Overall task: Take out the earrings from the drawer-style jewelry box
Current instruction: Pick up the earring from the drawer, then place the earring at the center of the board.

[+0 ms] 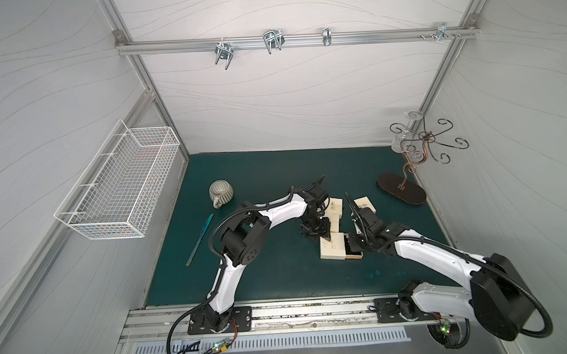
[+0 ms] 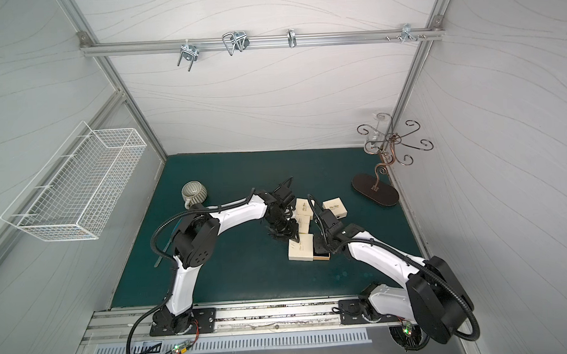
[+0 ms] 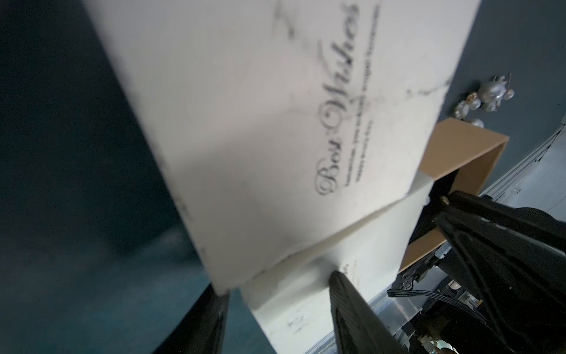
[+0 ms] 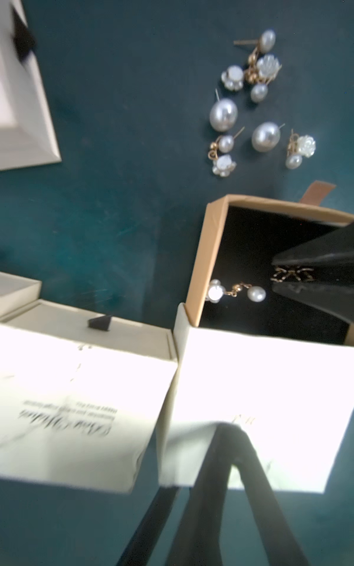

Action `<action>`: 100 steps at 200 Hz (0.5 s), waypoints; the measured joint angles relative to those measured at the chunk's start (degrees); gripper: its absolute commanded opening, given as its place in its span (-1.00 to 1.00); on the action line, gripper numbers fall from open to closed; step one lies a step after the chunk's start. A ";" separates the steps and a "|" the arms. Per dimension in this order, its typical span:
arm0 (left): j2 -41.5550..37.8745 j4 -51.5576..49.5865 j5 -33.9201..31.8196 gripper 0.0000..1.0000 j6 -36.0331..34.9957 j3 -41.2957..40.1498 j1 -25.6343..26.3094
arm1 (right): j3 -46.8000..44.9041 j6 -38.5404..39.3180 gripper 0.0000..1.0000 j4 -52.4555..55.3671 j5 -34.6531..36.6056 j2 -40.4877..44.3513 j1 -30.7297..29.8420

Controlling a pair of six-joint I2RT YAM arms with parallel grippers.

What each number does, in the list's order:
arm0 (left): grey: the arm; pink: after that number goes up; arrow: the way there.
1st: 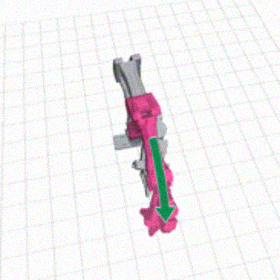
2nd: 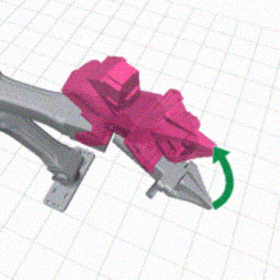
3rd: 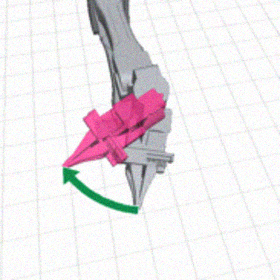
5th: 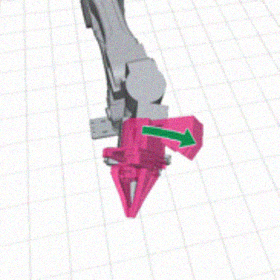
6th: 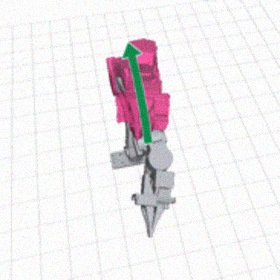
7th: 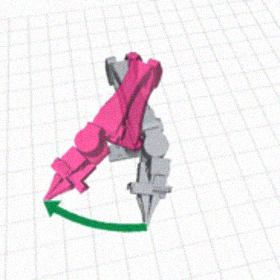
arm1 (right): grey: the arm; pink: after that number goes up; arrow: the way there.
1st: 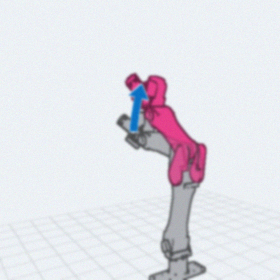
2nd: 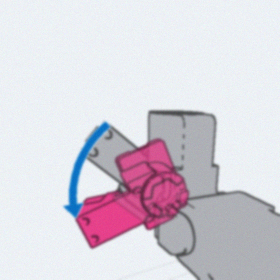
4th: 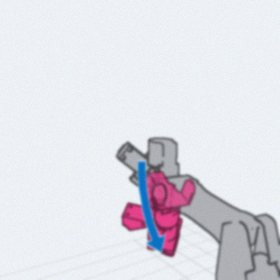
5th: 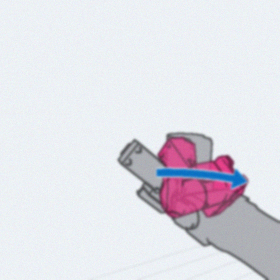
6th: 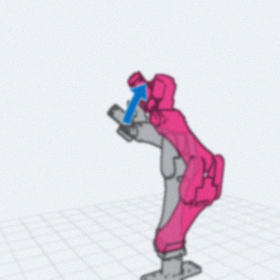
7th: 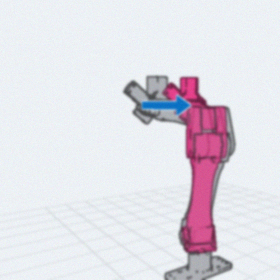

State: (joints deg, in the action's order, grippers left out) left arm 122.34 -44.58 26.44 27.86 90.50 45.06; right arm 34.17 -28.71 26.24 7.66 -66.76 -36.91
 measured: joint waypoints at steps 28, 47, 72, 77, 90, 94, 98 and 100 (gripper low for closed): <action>0.00 0.00 0.02 0.09 -0.02 0.00 0.00 | -0.90 -0.50 -0.83 0.37 2.43 4.87 0.00; 0.00 0.00 0.02 0.09 -0.02 0.00 0.00 | -1.25 -1.38 -0.82 1.46 5.22 8.11 0.17; 0.00 0.00 0.02 0.09 -0.02 0.00 0.07 | -1.46 -2.95 -0.82 3.76 8.37 10.60 2.78; 0.00 0.00 0.00 0.09 -0.04 0.00 0.07 | -1.60 -3.21 -0.82 4.20 8.68 10.78 3.89; 0.00 0.00 0.00 0.09 -0.04 0.00 0.07 | -1.95 -3.98 -0.82 5.22 8.81 10.67 7.21; 0.00 0.00 0.00 0.09 -0.04 0.00 0.07 | -2.01 -4.20 -0.81 5.64 8.70 10.51 8.22; 0.00 0.00 0.00 0.09 -0.04 0.00 0.07 | -2.10 -4.37 -0.81 5.92 8.59 10.19 9.29; 0.00 0.00 0.00 0.09 -0.04 0.00 0.07 | -2.10 -4.46 -0.81 6.03 8.50 10.05 9.75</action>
State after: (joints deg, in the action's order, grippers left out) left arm 122.34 -44.58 26.44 27.81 90.50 45.12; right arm 32.08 -33.17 32.27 16.16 -56.71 -27.16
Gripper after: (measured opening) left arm 0.544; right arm 0.094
